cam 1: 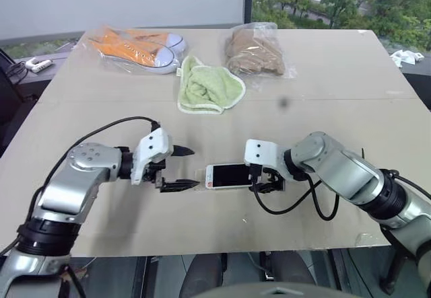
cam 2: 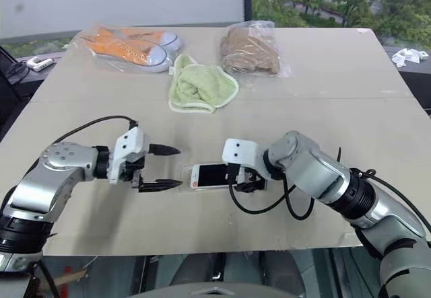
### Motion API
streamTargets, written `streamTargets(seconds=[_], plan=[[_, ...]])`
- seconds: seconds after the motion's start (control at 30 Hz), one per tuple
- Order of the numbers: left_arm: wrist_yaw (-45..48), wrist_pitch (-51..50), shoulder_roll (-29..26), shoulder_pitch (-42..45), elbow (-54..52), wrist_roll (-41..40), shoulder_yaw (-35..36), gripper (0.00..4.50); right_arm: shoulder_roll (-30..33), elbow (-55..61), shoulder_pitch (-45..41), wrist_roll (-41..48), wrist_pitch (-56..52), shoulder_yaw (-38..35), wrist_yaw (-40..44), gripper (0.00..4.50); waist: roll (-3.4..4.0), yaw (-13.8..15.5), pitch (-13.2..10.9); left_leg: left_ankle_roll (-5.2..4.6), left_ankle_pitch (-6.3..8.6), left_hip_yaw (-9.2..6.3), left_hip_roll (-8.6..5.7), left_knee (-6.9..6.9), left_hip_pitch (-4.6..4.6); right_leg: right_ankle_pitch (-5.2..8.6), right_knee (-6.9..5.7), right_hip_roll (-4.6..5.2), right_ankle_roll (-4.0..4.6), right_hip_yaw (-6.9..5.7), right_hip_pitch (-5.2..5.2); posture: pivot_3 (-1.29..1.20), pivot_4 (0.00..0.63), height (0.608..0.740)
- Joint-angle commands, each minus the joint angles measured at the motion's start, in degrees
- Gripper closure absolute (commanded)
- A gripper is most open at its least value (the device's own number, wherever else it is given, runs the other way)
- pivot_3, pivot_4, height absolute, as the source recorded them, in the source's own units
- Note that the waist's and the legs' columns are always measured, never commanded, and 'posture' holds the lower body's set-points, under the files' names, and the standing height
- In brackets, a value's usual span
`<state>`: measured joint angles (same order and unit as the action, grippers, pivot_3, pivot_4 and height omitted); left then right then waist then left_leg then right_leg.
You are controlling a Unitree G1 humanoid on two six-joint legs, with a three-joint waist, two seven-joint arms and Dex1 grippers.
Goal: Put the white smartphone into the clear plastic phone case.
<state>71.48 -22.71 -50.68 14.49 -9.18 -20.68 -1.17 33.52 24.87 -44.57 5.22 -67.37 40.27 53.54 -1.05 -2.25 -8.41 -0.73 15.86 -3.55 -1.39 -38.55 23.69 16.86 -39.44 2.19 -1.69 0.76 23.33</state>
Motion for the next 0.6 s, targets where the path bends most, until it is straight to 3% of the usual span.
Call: streamTargets(seconds=[0.03,0.23,0.37,0.6], plan=[[-1.8,1.5,1.8,1.6,-0.2,2.1,-2.5,0.0,0.2,1.5,-1.2,0.8,-0.1,0.2,-0.5,1.57,0.0,0.0,0.0,0.0,0.0,0.0,0.0,0.0,0.0,0.0,0.0,0.0,0.0,0.0,0.0,0.0,0.15,0.74],[-4.1,6.4,4.3,2.6,2.4,6.5,-5.6,0.0,0.2,1.7,-1.4,1.4,-0.4,0.5,-1.2,1.57,-0.01,-0.1,0.0,0.0,0.0,-0.01,0.01,-0.01,0.0,0.0,-0.02,-0.02,0.0,-0.01,0.0,0.0,0.15,0.74],[-7.6,14.0,5.5,4.0,9.0,13.6,-8.3,0.0,0.1,1.7,-1.5,1.9,-0.5,0.6,-1.6,1.57,-0.02,0.0,0.0,0.0,0.0,-0.01,0.0,-0.05,0.0,0.0,-0.03,-0.01,0.0,-0.01,0.0,0.0,0.15,0.74],[-7.7,18.5,8.0,3.8,13.7,14.7,-9.6,0.0,0.1,2.1,-1.6,3.0,-1.0,0.9,-2.0,1.57,-0.08,0.1,0.1,0.0,0.0,-0.01,-0.01,-0.11,-0.04,0.0,-0.09,0.0,0.0,0.0,-0.04,0.0,0.15,0.74]])
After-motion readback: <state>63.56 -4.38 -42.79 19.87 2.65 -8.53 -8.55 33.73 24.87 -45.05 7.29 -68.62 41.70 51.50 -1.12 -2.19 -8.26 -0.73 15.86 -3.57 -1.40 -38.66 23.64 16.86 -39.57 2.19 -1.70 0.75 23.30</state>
